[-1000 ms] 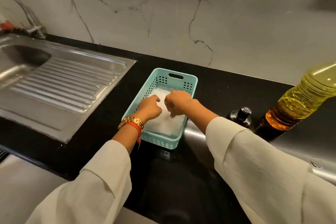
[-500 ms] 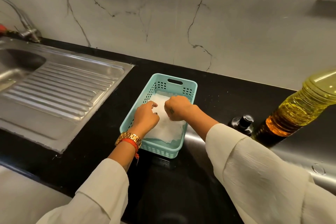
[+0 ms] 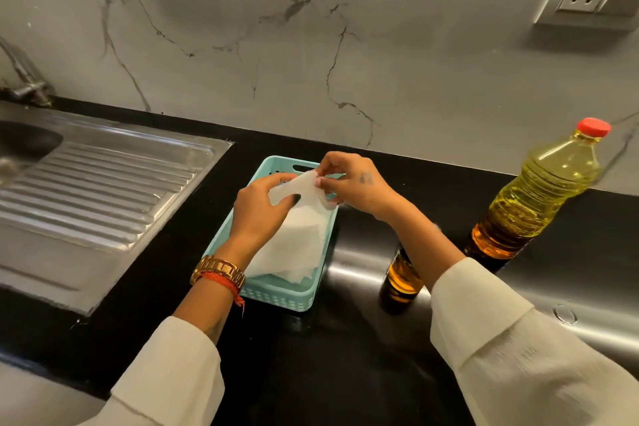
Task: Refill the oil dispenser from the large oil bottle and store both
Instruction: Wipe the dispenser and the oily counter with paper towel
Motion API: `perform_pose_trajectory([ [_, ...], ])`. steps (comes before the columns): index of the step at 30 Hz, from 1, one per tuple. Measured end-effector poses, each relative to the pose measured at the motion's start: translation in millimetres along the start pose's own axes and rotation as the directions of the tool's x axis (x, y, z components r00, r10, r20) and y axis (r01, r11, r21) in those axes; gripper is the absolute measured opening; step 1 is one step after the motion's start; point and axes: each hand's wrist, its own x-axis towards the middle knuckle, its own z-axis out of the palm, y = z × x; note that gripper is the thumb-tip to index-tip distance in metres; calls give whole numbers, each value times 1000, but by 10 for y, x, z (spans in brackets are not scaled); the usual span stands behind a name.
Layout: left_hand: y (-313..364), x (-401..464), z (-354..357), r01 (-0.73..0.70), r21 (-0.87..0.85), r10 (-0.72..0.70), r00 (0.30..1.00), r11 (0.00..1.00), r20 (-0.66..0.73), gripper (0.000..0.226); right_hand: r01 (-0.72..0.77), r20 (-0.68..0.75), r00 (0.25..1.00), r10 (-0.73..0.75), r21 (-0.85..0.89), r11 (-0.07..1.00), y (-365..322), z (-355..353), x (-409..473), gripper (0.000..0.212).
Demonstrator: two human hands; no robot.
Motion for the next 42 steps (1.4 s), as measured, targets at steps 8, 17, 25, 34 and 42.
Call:
perform_pose_trajectory([
  [8, 600, -179, 165, 96, -523, -7, 986, 847, 169, 13, -36, -141, 971, 192, 708, 705, -68, -371, -562, 7],
  [17, 1059, -417, 526, 283, -722, 2, 931, 631, 366, 9, 11, -386, 869, 310, 642, 767, 129, -575, -1158, 20],
  [25, 1128, -661, 860, 96, -609, 97, 957, 787, 275, 20, -9, -355, 902, 247, 555, 832, 327, -631, -1561, 36],
  [34, 1170, -816, 935, 25, -529, 182, 924, 848, 336, 16, 110, -646, 742, 181, 384, 917, 437, -619, -1681, 20],
  [42, 1166, -875, 958, 80, -570, 158, 921, 818, 356, 21, 57, -492, 764, 417, 696, 716, 462, -595, -1721, 18],
])
